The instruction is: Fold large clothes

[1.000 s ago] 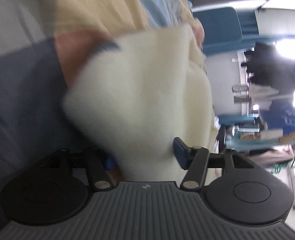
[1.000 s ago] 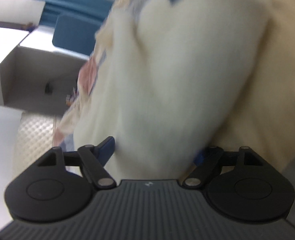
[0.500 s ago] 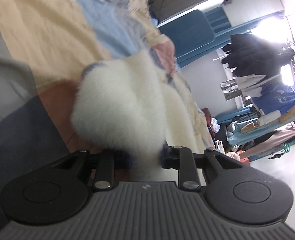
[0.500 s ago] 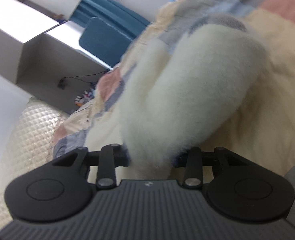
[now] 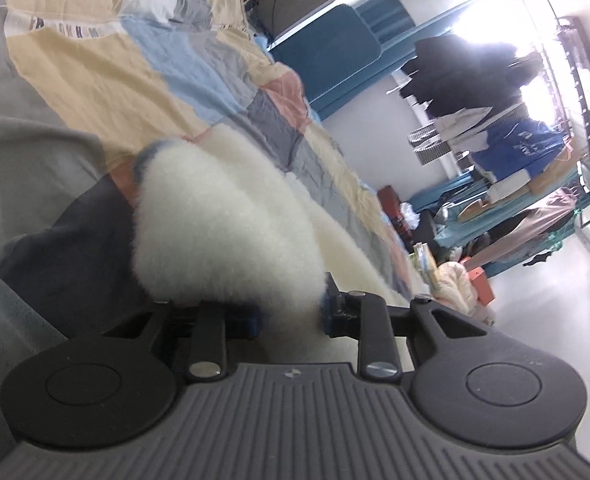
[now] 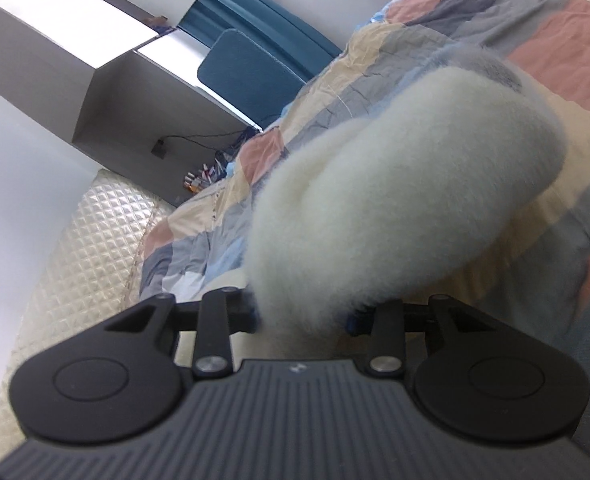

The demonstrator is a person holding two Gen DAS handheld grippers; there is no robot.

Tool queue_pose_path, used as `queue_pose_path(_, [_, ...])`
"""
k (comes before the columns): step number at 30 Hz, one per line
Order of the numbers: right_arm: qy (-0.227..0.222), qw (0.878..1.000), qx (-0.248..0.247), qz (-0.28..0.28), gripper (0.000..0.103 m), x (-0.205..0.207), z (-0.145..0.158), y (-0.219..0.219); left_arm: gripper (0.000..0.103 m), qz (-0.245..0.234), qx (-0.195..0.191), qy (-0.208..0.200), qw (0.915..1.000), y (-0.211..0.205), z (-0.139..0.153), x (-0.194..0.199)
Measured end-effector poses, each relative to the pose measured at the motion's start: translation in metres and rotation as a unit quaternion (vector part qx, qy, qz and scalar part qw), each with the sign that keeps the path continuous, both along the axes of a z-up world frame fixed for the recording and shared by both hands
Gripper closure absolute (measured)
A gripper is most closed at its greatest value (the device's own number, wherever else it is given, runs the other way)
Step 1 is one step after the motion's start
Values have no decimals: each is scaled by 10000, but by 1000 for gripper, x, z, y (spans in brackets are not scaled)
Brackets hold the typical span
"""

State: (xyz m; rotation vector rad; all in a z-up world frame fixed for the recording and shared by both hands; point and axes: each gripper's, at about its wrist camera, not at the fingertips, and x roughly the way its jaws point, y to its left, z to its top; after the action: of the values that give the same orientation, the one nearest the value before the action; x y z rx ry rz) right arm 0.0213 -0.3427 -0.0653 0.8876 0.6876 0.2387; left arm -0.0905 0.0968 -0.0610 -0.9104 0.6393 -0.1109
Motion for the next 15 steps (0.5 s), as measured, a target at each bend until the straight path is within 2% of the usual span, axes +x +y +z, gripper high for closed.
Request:
queue_pose_path(2, [89,9999,25,77,57,6,-4,1,61,-48,-70,117,9999,2,-5,7])
queue_pose_path(4, [155,9997,146,140,50,8,-6,0,56,-83,-141,134,9998,4,-7,14])
queue_pose_path(8, [87,9991,353,238,43,11,0,-2,54,-151,-75,-18,9999,6,1,33])
queue_pose_path(11, [49,9985,497,208,43,22,6,-5,54,-131,-55,-104,9998,6,8,49])
queue_pose_path(15, [111,9987,441,215,43,44,10,-1,54,-139,141,-101,9998,2,16,76])
